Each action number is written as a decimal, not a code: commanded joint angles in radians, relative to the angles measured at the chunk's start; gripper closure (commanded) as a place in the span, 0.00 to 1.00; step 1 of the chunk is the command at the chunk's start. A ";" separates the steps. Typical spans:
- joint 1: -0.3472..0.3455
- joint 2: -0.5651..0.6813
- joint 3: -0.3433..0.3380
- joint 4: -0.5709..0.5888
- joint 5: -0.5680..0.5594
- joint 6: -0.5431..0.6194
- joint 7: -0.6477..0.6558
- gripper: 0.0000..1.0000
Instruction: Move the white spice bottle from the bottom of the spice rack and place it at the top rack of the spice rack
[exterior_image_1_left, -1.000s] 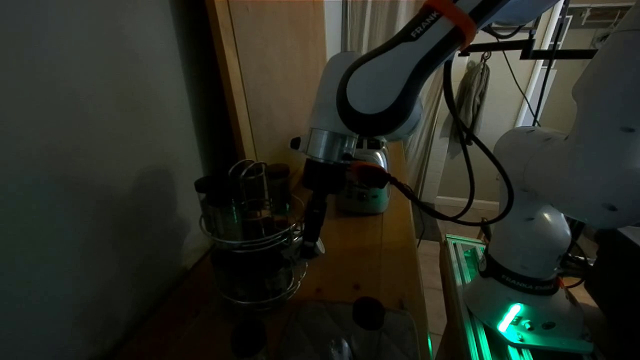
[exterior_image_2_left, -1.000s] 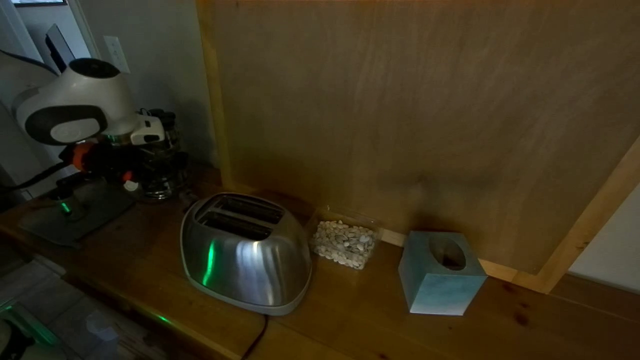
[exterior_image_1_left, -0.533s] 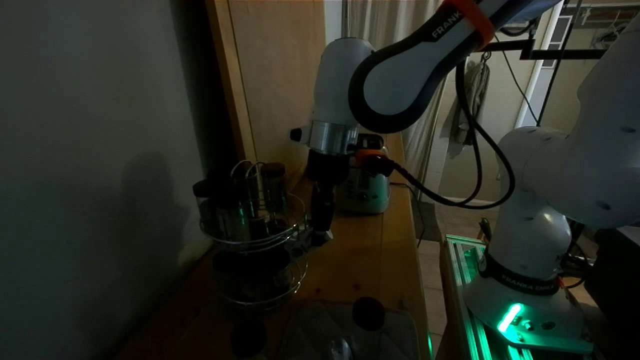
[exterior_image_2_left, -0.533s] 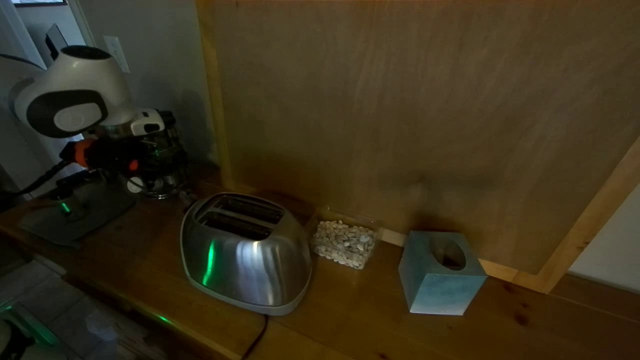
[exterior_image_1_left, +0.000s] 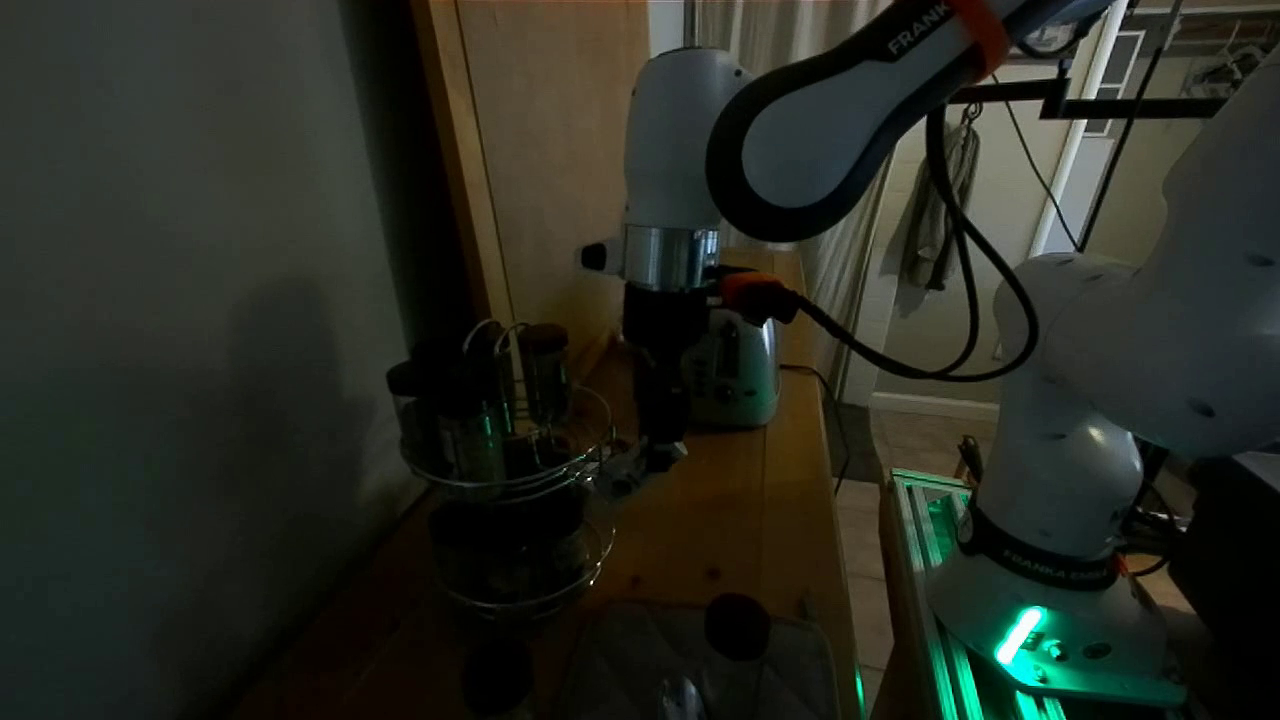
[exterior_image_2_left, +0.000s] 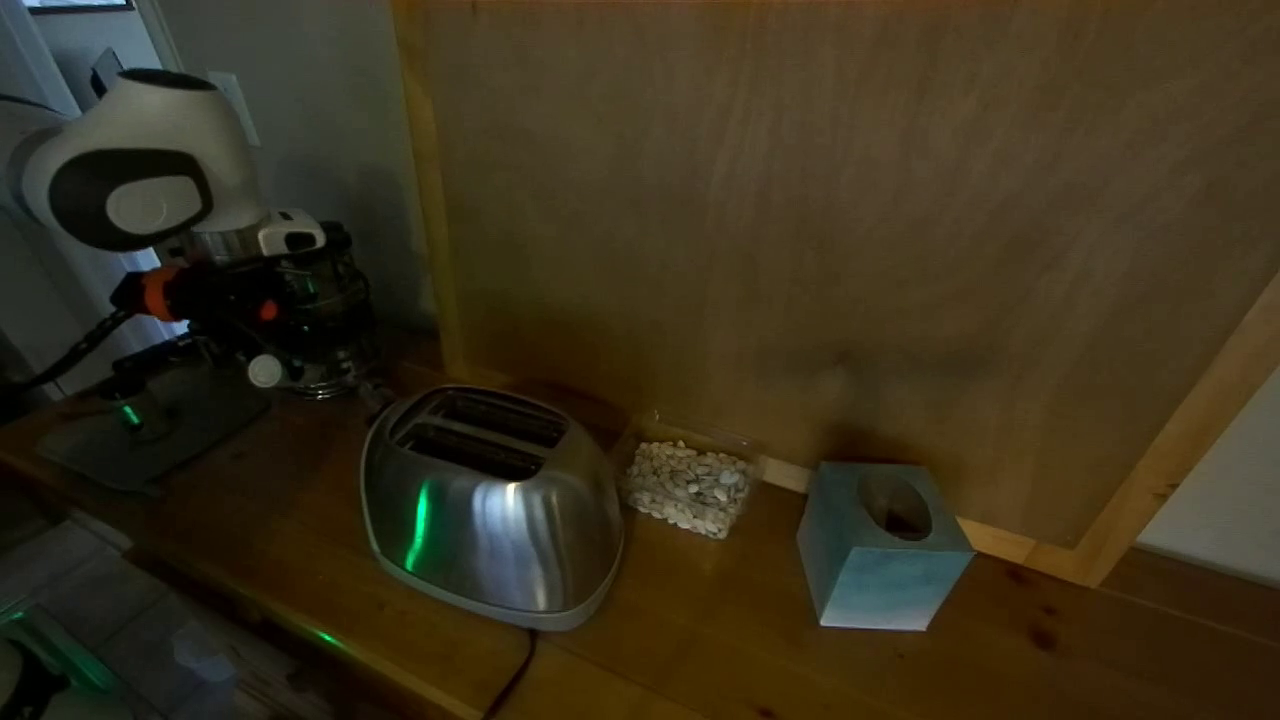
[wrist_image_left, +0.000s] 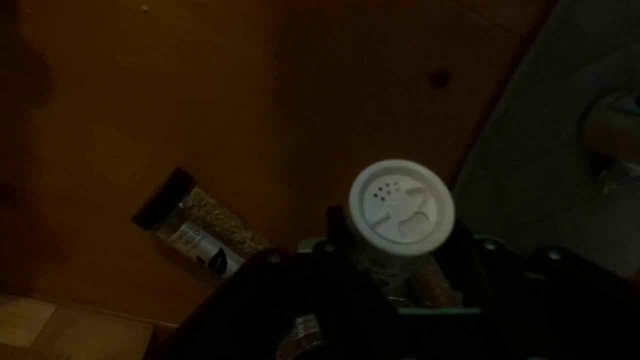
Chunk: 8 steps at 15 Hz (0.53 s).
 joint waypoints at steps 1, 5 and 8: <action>-0.059 -0.054 0.031 0.028 -0.142 -0.098 0.042 0.80; -0.084 -0.082 0.049 0.052 -0.270 -0.166 0.043 0.80; -0.068 -0.090 0.059 0.076 -0.347 -0.183 -0.014 0.80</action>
